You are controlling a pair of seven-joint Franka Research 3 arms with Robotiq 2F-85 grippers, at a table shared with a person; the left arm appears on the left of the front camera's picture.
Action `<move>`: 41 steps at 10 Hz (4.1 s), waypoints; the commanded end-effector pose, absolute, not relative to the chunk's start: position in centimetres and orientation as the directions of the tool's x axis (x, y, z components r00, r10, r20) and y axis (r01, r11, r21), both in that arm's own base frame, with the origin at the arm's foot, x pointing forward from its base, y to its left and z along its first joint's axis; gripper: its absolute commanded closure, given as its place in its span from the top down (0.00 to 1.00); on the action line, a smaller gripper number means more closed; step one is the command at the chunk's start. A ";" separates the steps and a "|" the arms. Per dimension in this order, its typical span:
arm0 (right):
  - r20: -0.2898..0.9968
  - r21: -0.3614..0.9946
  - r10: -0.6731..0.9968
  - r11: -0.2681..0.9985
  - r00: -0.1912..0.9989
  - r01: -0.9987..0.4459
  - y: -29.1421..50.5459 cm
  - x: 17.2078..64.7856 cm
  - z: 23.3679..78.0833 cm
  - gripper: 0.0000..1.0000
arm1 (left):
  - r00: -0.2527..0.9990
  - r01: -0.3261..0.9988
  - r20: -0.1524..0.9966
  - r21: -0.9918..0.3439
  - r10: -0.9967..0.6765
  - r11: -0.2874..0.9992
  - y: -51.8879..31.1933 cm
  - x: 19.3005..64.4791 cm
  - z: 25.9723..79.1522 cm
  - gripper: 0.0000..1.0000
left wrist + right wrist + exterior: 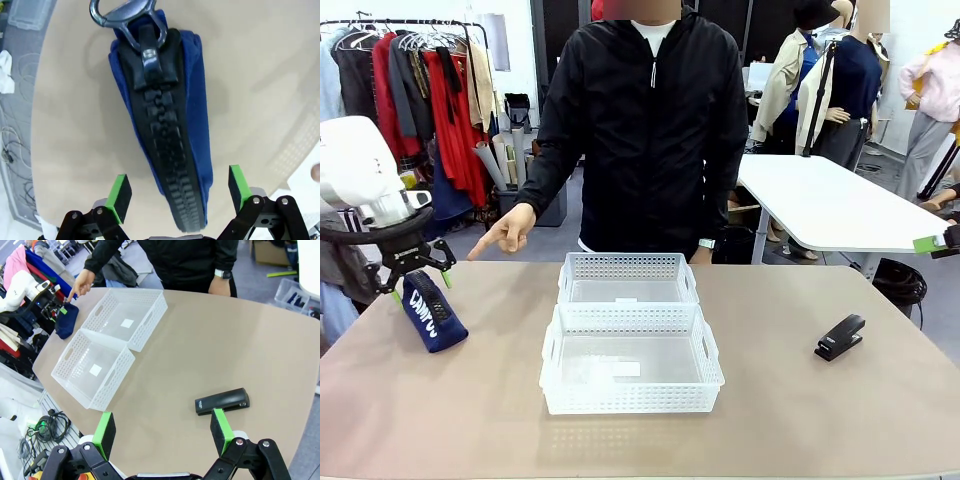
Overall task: Distribute items into two baskets.
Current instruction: Pick up the Pencil pouch that the person points to.
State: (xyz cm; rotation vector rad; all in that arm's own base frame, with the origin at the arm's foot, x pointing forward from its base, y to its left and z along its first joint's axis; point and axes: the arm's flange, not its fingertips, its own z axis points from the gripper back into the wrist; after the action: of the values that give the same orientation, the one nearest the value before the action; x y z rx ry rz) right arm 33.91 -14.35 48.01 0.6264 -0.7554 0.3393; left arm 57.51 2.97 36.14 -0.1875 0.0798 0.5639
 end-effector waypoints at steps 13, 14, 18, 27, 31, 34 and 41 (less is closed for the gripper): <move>0.730 0.403 0.063 0.765 0.681 -0.502 -14.3 34.0 48.1 1.00 | 0.847 -0.532 -0.119 -0.180 0.518 0.828 3.1 57.2 33.6 0.45; 0.730 0.403 0.063 0.765 0.681 -0.502 -14.3 34.0 48.1 1.00 | 0.848 -0.530 -0.121 -0.181 0.516 0.829 2.9 57.3 33.8 0.25; 0.730 0.403 0.063 0.765 0.681 -0.502 -14.3 34.0 48.1 1.00 | 0.850 -0.527 -0.119 -0.181 0.514 0.830 2.7 57.5 33.9 0.00; 0.730 0.403 0.063 0.765 0.681 -0.502 -14.3 34.0 48.1 1.00 | 0.842 -0.539 -0.114 -0.161 0.527 0.827 2.6 57.6 33.6 0.00; 0.730 0.403 0.063 0.765 0.681 -0.502 -14.3 34.0 48.1 1.00 | 0.953 -0.303 -0.061 -0.130 0.297 0.944 2.4 59.1 37.1 0.00; 0.730 0.403 0.063 0.765 0.681 -0.502 -14.3 34.0 48.1 1.00 | 0.999 -0.036 0.000 -0.171 0.037 0.985 1.1 59.6 40.0 0.00; 0.730 0.403 0.063 0.765 0.681 -0.502 -14.3 34.0 48.1 1.00 | 0.826 0.549 -0.050 -0.156 -0.561 0.821 -1.0 59.2 49.2 0.00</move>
State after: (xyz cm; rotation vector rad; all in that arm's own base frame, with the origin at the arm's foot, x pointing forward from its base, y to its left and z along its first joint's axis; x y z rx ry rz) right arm 33.92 -14.36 48.01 0.6262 -0.7550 0.3391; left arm 58.60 -1.04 47.73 -0.1833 0.0824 -0.4870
